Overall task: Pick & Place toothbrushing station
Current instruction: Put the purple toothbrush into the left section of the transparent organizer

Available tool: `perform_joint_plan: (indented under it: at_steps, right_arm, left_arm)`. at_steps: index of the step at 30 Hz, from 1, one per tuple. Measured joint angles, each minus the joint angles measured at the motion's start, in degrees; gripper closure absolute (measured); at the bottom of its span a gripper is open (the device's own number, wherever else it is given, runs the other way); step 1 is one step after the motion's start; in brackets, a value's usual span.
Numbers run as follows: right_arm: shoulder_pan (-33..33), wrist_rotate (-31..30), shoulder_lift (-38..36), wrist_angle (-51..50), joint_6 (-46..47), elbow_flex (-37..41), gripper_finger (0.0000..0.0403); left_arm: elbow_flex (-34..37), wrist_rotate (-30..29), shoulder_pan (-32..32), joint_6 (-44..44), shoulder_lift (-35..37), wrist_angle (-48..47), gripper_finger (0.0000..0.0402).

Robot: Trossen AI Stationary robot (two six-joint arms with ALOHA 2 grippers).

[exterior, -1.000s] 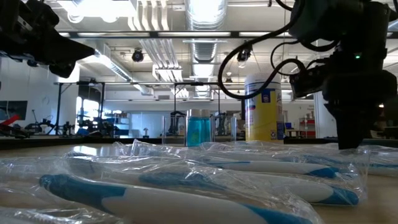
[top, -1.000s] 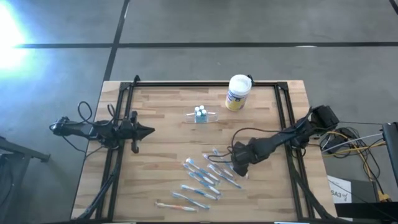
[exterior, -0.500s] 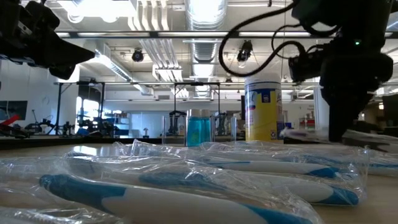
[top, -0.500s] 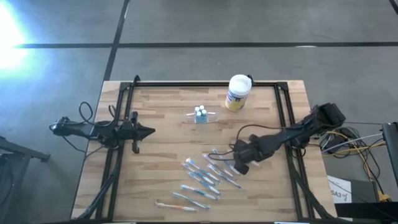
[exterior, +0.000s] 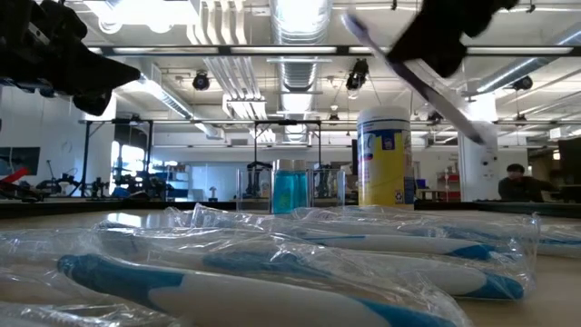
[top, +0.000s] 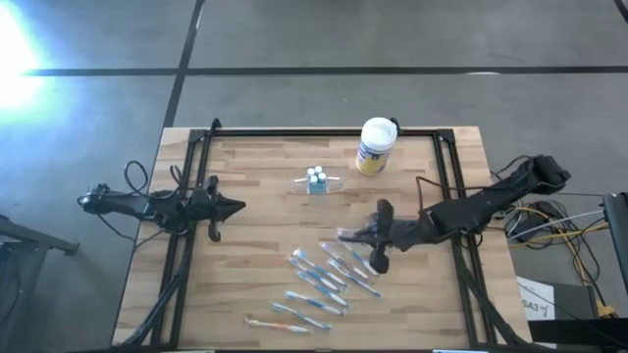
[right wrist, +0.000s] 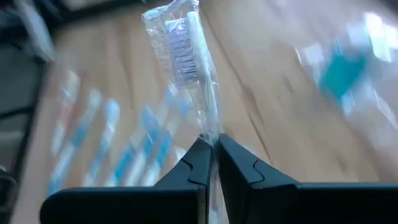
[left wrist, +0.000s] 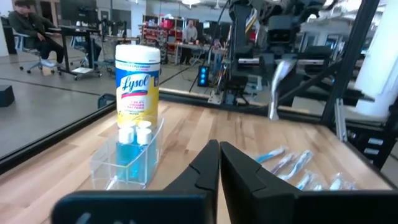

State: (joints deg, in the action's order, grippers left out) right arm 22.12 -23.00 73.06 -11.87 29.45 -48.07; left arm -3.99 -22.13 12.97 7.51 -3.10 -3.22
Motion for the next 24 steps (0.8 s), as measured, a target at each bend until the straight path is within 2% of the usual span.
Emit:
perform_joint_plan:
  at_steps: [5, 11, 14, 17, 20, 24]
  right_arm:
    - [-1.39, 0.01, 3.17, 15.17, -14.23, 0.3, 0.039]
    - [-4.31, 2.03, 12.41, 33.08, -26.36, 0.76, 0.039]
    - [-6.41, 6.16, 15.65, 38.28, -27.79, 0.79, 0.039]
    - [-8.55, 6.89, 17.41, 40.28, -27.96, 0.81, 0.0392]
    - [-10.53, 9.0, 17.97, 41.77, -27.95, 0.81, 0.0392]
    - [-12.25, 10.82, 17.67, 42.91, -27.88, 0.54, 0.0392]
  left_arm:
    - [3.47, 0.0, 0.02, 0.17, -4.29, 10.31, 0.0351]
    - [3.46, 0.57, 0.0, 0.09, -10.62, 17.11, 0.0288]
    - [3.47, 2.12, 0.0, -0.34, -12.98, 22.74, 0.0255]
    - [3.5, 4.42, 0.02, -1.74, -15.75, 27.16, 0.0229]
    - [3.46, 4.72, 0.02, -3.33, -18.78, 31.2, 0.0219]
    - [1.21, 4.72, 0.02, -4.34, -23.3, 31.96, 0.0219]
